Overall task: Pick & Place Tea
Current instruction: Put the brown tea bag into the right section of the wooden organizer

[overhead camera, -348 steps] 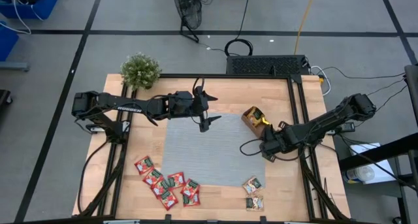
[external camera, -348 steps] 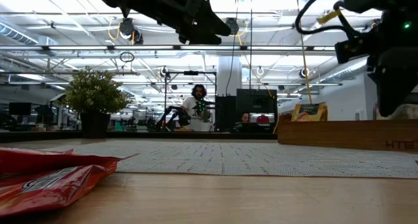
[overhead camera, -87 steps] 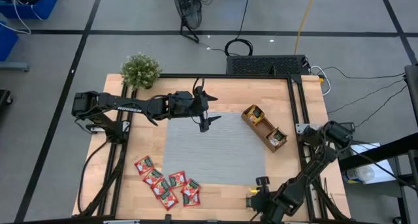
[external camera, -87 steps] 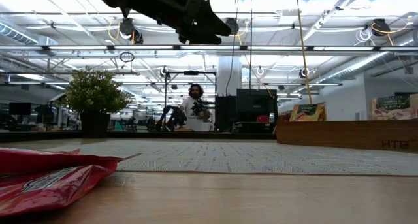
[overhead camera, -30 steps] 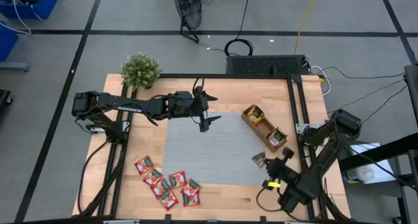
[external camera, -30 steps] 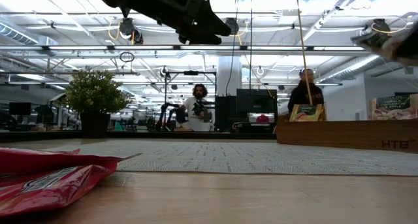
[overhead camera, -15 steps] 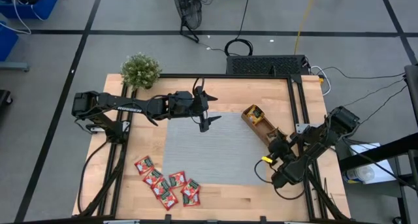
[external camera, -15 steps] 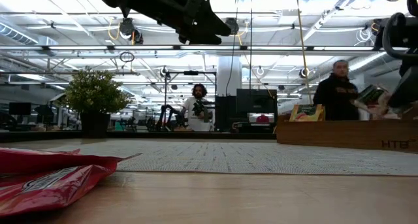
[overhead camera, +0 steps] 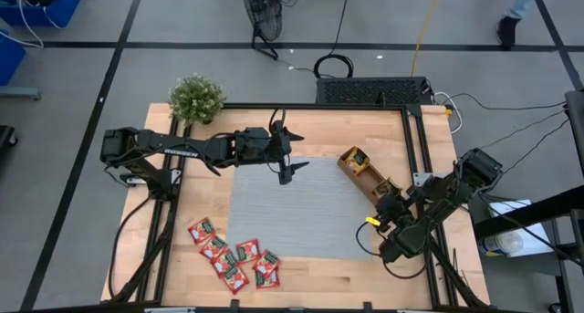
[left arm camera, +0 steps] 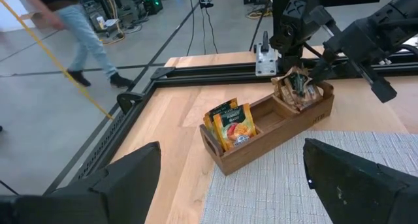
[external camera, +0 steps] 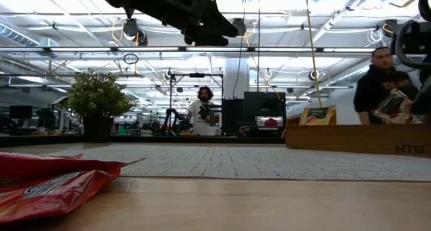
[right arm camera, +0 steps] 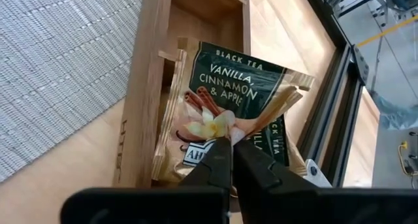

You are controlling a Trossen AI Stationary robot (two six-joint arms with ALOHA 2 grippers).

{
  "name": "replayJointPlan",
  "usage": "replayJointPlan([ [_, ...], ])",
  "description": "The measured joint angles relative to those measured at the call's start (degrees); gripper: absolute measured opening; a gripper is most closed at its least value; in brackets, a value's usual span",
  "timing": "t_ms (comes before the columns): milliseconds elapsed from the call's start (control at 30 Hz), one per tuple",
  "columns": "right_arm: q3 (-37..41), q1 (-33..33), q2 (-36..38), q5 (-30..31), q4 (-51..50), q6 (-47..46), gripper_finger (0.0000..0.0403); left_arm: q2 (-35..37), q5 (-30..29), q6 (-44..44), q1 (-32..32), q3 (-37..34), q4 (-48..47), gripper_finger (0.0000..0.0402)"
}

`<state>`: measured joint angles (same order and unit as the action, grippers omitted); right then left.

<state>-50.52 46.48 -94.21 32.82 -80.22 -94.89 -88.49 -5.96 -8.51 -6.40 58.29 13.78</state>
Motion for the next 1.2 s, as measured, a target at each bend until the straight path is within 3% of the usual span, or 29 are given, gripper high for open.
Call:
replayJointPlan([
  [233, 0.0, 0.0, 0.0, 0.0, 0.6, 0.1, 0.0035, 0.0, 0.0, 0.0, 0.0, 0.0, 0.0, 0.0365],
  [467, -0.1, 0.0, 0.0, -0.2, -0.8, -0.5, 0.0115, 0.0, 0.0, 0.0, 0.0, 0.0, 0.0, 0.0365],
  [733, -4.1, 0.0, 0.0, -1.6, -8.6, -1.6, 0.0164, 0.0, 0.0, 0.0, 0.0, 0.0, 0.0, 0.0365],
  [1033, -9.0, -1.9, 1.8, -0.7, -9.0, 7.3, 0.0146, 0.0, 0.0, 0.0, 0.0, 0.0, 0.0, 0.0365],
  [1200, -9.0, -6.9, 4.9, -5.7, -5.2, 19.7, 0.006, 0.0, 0.0, 0.0, 0.0, 0.0, 0.0, 0.0365],
])
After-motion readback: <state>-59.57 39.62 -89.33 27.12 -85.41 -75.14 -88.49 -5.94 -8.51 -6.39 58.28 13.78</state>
